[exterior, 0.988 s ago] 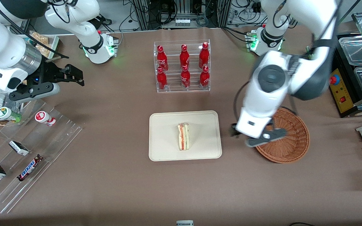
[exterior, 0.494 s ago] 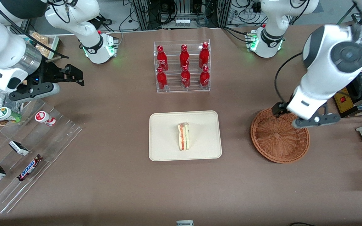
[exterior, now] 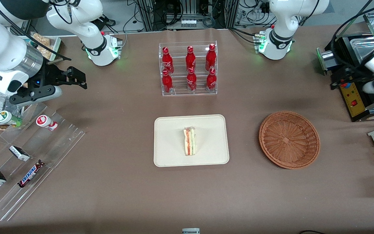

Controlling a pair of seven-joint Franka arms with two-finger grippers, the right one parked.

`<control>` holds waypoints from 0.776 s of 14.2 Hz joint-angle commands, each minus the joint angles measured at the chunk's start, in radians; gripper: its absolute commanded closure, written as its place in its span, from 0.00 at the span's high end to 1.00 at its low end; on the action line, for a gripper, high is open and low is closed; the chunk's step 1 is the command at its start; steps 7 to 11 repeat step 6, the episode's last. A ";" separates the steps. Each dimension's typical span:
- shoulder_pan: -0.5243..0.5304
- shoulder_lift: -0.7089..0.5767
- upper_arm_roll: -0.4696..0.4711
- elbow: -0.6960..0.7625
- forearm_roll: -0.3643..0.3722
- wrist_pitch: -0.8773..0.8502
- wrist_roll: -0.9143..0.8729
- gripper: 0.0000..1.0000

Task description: Place sandwich from basket to tray

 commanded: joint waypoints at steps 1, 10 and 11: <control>-0.013 0.031 0.018 0.033 -0.017 -0.026 0.016 1.00; -0.016 0.030 0.017 0.031 -0.013 -0.024 0.016 1.00; -0.016 0.030 0.017 0.031 -0.013 -0.024 0.016 1.00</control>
